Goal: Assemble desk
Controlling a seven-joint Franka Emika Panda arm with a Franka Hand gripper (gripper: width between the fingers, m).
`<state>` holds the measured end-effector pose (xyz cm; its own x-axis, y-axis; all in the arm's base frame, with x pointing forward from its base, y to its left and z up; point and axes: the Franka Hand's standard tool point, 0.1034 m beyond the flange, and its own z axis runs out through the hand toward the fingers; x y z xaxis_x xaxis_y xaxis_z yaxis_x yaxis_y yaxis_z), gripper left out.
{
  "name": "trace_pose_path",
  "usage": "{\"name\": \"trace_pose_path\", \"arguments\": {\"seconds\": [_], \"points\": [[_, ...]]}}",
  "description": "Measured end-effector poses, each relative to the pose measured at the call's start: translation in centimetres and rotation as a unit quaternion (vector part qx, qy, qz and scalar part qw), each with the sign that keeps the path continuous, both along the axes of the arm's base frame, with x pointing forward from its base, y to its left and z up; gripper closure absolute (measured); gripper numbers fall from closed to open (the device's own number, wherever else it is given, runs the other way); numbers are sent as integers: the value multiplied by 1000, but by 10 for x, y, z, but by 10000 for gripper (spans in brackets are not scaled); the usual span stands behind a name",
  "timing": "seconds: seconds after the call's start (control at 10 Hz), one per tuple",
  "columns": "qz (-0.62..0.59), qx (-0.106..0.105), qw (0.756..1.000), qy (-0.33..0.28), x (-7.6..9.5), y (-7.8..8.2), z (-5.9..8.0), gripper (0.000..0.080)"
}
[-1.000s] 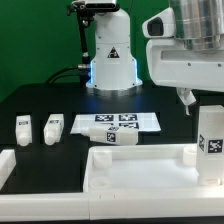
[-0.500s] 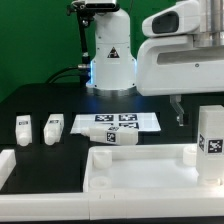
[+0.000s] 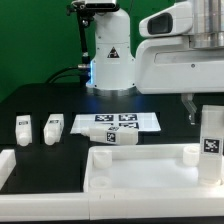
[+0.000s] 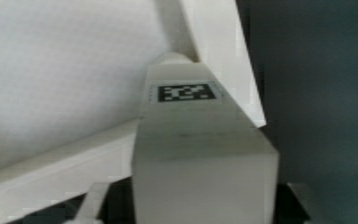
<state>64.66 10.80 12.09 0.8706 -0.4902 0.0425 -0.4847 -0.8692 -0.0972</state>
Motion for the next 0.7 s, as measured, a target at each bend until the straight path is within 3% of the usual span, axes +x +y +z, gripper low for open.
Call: {"name": "trace_pose_path", "arguments": {"seconds": [0.2, 0.4, 0.7], "points": [[-189, 23, 982, -3, -4, -5, -1, 514], [-351, 58, 935, 7, -9, -7, -2, 514], [-415, 71, 907, 19, -10, -7, -2, 514]]}}
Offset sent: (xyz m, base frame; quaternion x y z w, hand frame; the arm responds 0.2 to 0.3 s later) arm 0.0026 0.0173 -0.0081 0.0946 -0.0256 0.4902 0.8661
